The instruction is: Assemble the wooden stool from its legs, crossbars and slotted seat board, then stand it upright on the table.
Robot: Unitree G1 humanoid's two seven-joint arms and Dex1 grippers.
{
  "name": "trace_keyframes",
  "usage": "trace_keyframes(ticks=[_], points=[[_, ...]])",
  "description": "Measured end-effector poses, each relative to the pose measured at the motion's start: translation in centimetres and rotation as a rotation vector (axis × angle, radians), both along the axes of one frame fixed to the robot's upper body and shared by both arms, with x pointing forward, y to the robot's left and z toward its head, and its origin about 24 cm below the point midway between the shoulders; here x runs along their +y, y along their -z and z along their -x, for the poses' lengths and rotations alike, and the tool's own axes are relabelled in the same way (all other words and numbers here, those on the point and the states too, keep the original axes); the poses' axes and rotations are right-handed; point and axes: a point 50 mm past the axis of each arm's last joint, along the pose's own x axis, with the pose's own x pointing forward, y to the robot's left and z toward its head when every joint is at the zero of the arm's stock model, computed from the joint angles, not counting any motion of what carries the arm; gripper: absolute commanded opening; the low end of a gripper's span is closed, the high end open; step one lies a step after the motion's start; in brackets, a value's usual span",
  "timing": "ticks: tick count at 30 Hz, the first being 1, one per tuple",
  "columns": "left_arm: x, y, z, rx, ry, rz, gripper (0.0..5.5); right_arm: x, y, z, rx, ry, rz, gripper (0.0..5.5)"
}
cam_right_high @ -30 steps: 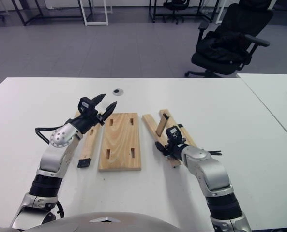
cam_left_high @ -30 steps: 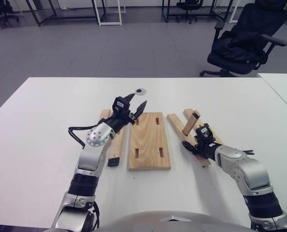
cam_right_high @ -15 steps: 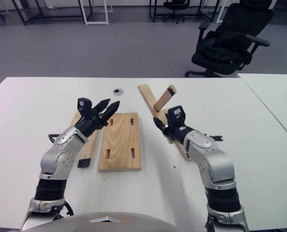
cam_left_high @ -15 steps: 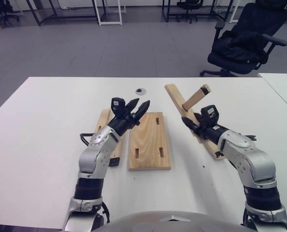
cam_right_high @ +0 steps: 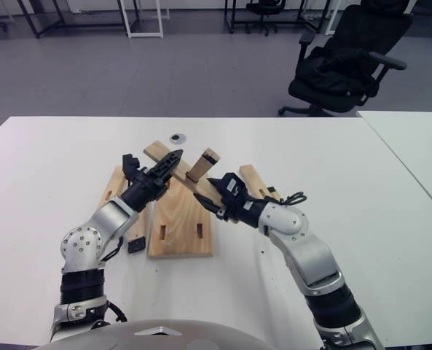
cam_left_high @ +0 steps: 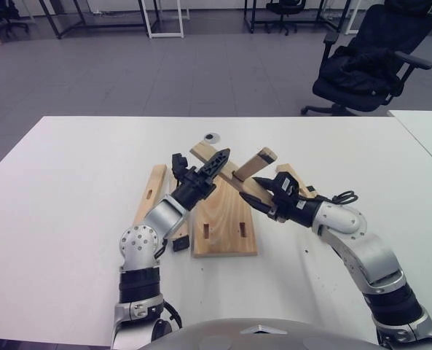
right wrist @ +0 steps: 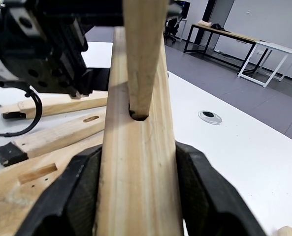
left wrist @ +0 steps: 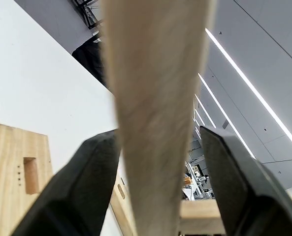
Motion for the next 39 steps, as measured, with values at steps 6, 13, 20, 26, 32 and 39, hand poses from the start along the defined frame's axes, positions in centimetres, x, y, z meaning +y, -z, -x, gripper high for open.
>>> trace_keyframes(ticks=[6, 13, 20, 26, 32, 39], points=[[0.0, -0.2, 0.7, -0.018, -0.012, -0.028, 1.15, 0.4, -0.4, 0.3, -0.017, -0.037, -0.013, 2.09], [0.1, -0.1, 1.5, -0.012, -0.036, -0.055, 1.02, 0.5, -0.2, 0.8, 0.002, -0.057, -0.035, 2.65], [4.6, -1.8, 2.5, -0.028, -0.336, -0.188, 1.02, 0.0, 0.3, 1.8, 0.039, -0.061, -0.010, 3.78], [6.6, -3.6, 6.3, 0.006, -0.475, -0.396, 1.02, -4.4, 1.8, 2.5, 0.087, 0.108, 0.131, 3.78], [7.9, -3.6, 7.9, 0.033, -0.440, -0.582, 1.02, -5.5, 4.3, 5.1, 0.225, -0.043, 0.260, 3.78], [7.3, -2.9, 7.9, 0.024, -0.428, -0.619, 1.02, -3.4, 6.1, 5.3, 0.258, -0.158, 0.234, 3.78]])
